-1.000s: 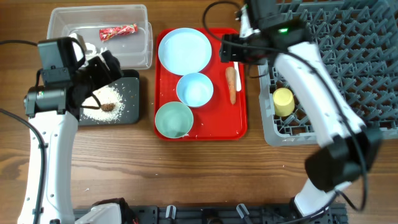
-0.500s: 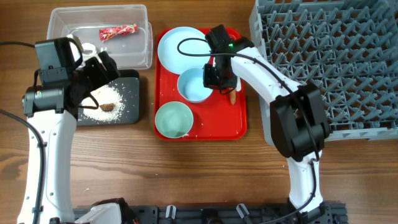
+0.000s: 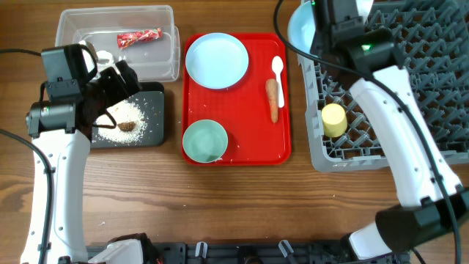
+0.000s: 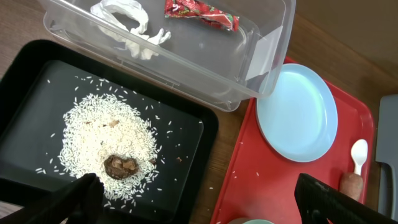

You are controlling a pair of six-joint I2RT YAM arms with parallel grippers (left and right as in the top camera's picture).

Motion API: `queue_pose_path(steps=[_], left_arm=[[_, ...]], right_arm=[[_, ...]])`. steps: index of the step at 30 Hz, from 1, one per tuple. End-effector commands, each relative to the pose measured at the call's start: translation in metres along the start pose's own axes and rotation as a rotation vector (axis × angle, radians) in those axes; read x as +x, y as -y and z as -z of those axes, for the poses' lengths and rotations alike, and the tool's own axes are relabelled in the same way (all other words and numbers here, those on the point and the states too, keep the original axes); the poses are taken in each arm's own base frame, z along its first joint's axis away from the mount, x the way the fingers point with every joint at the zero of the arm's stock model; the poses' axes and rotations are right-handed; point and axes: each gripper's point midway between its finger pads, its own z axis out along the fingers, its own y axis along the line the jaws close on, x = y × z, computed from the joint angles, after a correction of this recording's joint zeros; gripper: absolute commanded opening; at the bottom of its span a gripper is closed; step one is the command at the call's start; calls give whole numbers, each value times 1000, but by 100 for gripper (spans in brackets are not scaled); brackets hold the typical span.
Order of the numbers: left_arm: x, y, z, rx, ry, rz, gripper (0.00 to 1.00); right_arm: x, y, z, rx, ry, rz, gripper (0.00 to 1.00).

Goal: Sort waste into correct bins and load items into the dishwasher rack
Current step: 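Place the light-blue bowl upside down in the dish rack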

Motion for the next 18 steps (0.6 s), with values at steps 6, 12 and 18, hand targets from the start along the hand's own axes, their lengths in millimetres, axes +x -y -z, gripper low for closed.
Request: queue_pose_path(steps=[6,12,18], left_arm=[[-4,-4,0,-17,11,1,100],[-4,-4,0,-17,11,1,100],[-4,-4,0,-17,11,1,100]], right_arm=[[7,27,-95,659,-53,788,4],[25,17,-116,657,-107,885,4],[26,16,-118,647,-110,888,4]])
